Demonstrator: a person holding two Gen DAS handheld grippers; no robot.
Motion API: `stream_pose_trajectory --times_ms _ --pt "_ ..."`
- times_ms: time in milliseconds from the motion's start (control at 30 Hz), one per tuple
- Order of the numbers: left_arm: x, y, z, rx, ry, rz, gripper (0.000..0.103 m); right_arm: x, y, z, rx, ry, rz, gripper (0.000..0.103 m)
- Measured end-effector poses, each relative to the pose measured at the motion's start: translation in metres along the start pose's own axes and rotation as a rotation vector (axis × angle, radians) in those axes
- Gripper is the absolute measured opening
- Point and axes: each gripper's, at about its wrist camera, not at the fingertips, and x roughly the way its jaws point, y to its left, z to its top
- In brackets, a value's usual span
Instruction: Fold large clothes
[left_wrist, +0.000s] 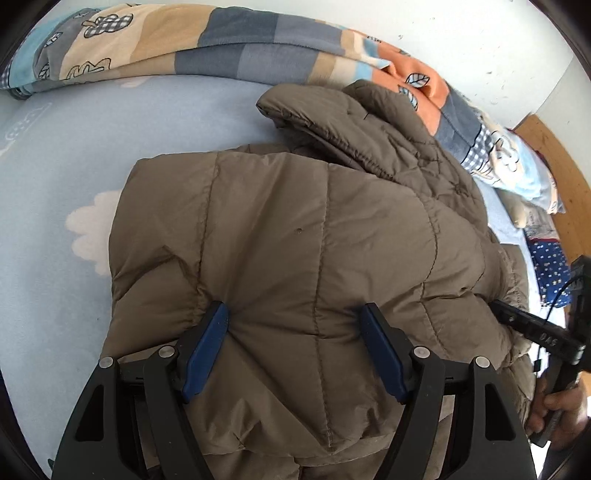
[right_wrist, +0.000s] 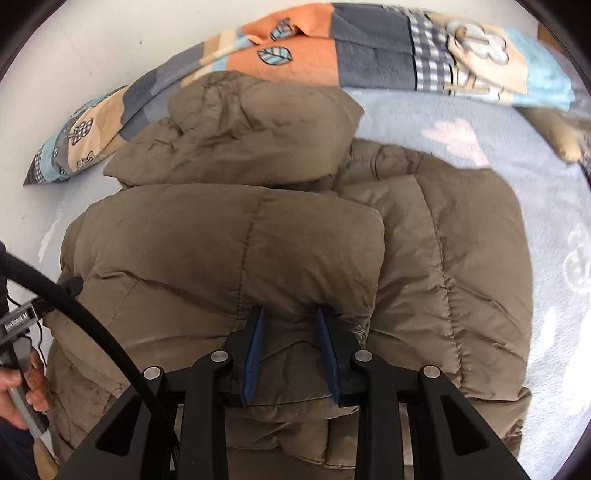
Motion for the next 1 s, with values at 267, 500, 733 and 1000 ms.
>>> stream_pose_trajectory --times_ms 267,500,733,1000 --pt "-0.090 -0.016 -0.028 0.035 -0.116 -0.041 0.073 -0.078 0.010 -0.018 0.039 -0.082 0.052 0.034" --pt "-0.170 -0.010 -0.096 0.067 -0.184 -0.070 0.074 -0.148 0.027 -0.091 -0.005 -0.146 0.032 0.037" --pt "-0.185 -0.001 -0.162 0.074 -0.171 -0.077 0.074 -0.172 0.022 -0.148 0.054 -0.165 0.029 0.039" --pt "-0.121 0.027 -0.180 -0.005 0.007 -0.046 0.074 -0.114 0.025 -0.175 -0.009 -0.005 -0.060 0.039"
